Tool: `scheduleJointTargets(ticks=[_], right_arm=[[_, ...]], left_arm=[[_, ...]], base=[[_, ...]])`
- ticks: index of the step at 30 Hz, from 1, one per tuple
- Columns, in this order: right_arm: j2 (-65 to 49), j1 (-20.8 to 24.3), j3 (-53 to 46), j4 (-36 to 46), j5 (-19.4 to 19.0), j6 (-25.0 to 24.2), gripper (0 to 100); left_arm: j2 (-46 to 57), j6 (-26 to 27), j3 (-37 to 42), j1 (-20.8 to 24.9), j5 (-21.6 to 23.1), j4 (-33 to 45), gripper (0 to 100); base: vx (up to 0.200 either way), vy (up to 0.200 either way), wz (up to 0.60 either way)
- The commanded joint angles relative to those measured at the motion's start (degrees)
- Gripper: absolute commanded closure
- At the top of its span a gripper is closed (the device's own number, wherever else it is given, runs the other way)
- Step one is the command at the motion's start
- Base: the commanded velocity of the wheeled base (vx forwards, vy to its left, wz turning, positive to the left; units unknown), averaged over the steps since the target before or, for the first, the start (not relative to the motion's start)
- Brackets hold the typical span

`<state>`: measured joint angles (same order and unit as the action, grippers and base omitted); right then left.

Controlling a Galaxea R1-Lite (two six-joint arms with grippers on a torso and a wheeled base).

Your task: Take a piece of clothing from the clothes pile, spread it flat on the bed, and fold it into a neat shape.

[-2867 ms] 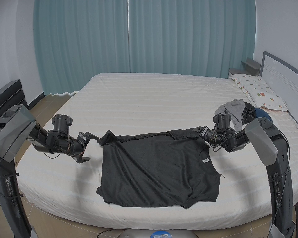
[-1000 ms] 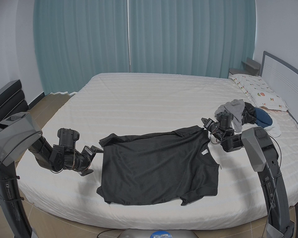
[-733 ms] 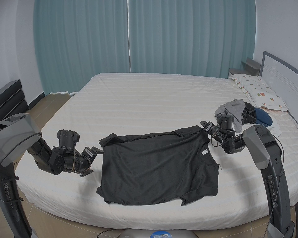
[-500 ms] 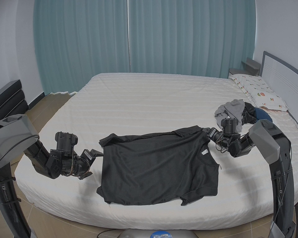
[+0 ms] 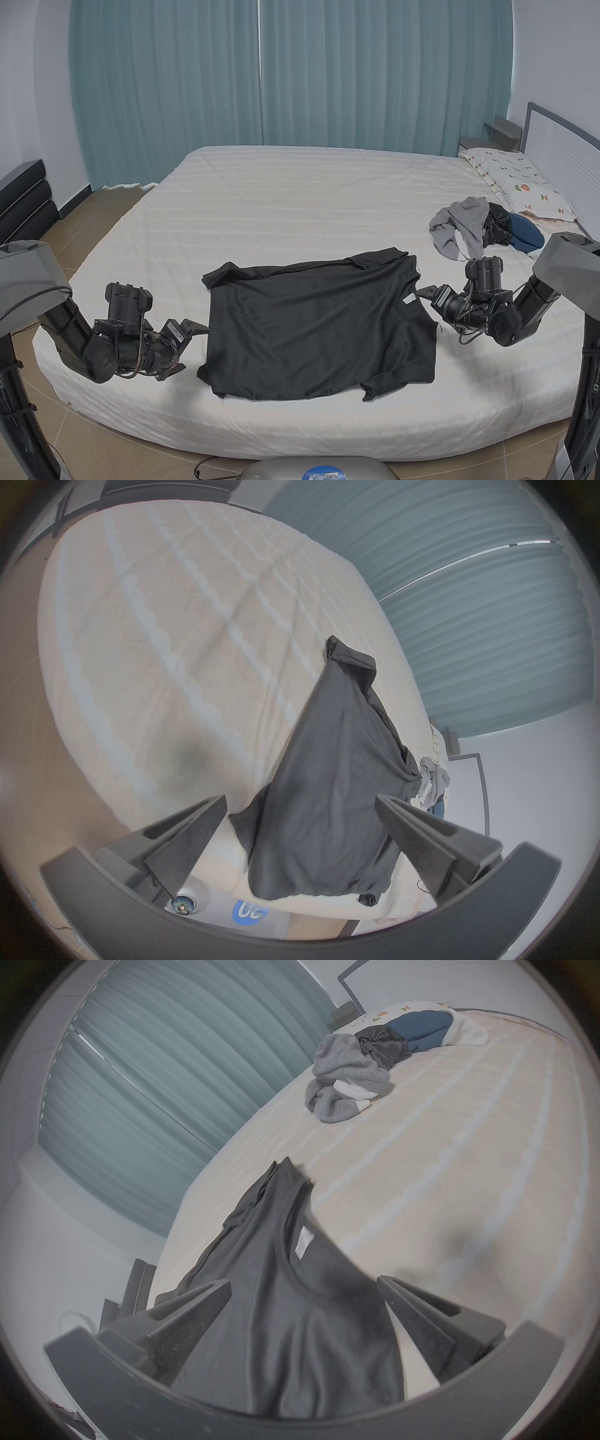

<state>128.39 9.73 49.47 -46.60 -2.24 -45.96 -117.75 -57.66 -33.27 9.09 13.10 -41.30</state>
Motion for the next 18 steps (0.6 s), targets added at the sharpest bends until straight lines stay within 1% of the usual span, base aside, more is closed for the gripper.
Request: scheduleJointTargets(ticks=[1,3,5,8,9,10,12,18], right_arm=[[-2.0,0.7,-7.0,-4.5,-1.8,-1.1,0],[-1.8,0.6,-7.5,-4.8,-2.3,-1.1,0],[-1.7,0.6,-7.5,-4.8,-2.4,-1.1,0],[-1.4,0.7,-7.6,-4.9,-2.3,-1.1,0],[-1.5,0.7,-7.7,-4.9,-2.3,-1.1,0],[-1.6,0.8,-7.9,-4.9,-2.3,-1.0,0],[-1.6,0.9,-8.0,-4.9,-2.3,-0.8,0],[-1.3,0.8,-8.0,-4.8,-2.2,-0.6,0]], left_arm=[[-0.5,0.3,2.9,2.0,-0.4,-2.8,0],[-1.1,0.4,2.9,2.8,-0.7,-2.8,0],[-1.6,0.4,2.5,4.2,-2.1,-2.9,0],[-4.0,0.4,1.5,7.2,-7.7,-3.3,0],[-4.4,0.4,1.3,7.5,-8.4,-3.4,0],[-6.1,0.4,0.5,8.2,-10.1,-4.1,0],[-7.3,0.4,-0.5,8.4,-11.0,-5.2,0],[-7.8,0.8,-1.5,8.5,-11.1,-5.7,0]], base=[[0.000,0.000,0.00],[0.000,0.000,0.00],[0.000,0.000,0.00],[0.000,0.000,0.00],[0.000,0.000,0.00],[0.000,0.000,0.00],[0.000,0.000,0.00],[0.000,0.000,0.00]])
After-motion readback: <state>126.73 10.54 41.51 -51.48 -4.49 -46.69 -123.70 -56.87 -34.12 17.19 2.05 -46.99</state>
